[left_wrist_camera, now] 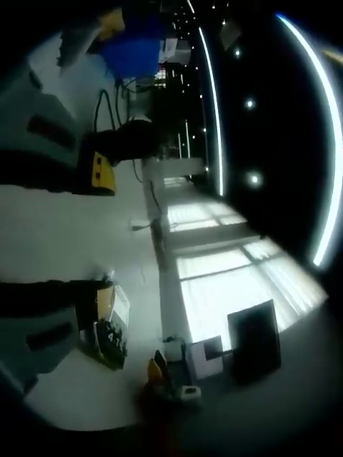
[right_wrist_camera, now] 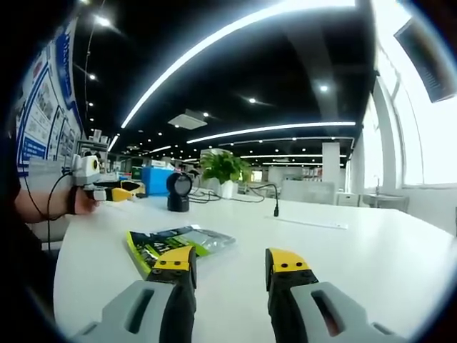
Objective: Clip sheet goods on table flip sheet goods clip sheet goods scan sheet goods put sheet goods back to table
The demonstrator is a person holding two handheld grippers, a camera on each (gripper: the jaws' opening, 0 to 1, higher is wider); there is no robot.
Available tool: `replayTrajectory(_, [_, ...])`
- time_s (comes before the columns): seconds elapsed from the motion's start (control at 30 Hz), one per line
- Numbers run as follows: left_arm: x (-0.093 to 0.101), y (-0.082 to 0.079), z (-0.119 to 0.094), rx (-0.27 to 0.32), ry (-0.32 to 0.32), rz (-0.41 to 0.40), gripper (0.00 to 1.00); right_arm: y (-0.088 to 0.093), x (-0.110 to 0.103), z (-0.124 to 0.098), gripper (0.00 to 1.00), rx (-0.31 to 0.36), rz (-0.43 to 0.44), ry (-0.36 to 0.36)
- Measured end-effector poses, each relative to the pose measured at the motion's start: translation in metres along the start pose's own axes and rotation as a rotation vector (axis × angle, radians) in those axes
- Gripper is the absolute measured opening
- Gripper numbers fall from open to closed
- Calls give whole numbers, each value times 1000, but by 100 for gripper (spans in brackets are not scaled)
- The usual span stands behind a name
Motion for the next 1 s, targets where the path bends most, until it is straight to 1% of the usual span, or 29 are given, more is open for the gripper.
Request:
replayTrajectory(0.07, [-2, -2, 0, 18, -9, -32, 40, 0, 0, 0, 34, -1, -1, -2])
replayTrajectory(0.1, [-2, -2, 0, 17, -7, -33, 40, 1, 0, 0, 34, -4, -2, -3])
replayTrajectory(0.2, [0, 1, 1, -1, 3, -6, 40, 1, -1, 0, 34, -7, 0, -5])
replayTrajectory(0.43, [5, 1, 1, -1, 27, -7, 39, 2, 0, 0, 34, -9, -3, -3])
replayTrajectory(0.63, [4, 1, 1, -5, 24, -6, 38, 3, 1, 0, 33, -15, -5, -1])
replayTrajectory(0.77, [6, 1, 1, -1, 33, 0, 38, 3, 1, 0, 33, -14, -6, 1])
replayTrajectory(0.9, [5, -3, 1, 14, 29, -1, 42, 3, 1, 0, 33, -14, -8, 0])
replayTrajectory(1.0, [4, 0, 1, 1, 28, -2, 41, 3, 0, 0, 33, -14, -6, 0])
Point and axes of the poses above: the point that each gripper's makers call its tool centre point, and the gripper's own axes: z roughly forward along the fingers, x roughly to its right, y roughly out of its underside, the point moved 4 cm from there along -z, roughly backward along the fingers, and after that the axes turned 15 degrees about x, right-handed, at the moved point
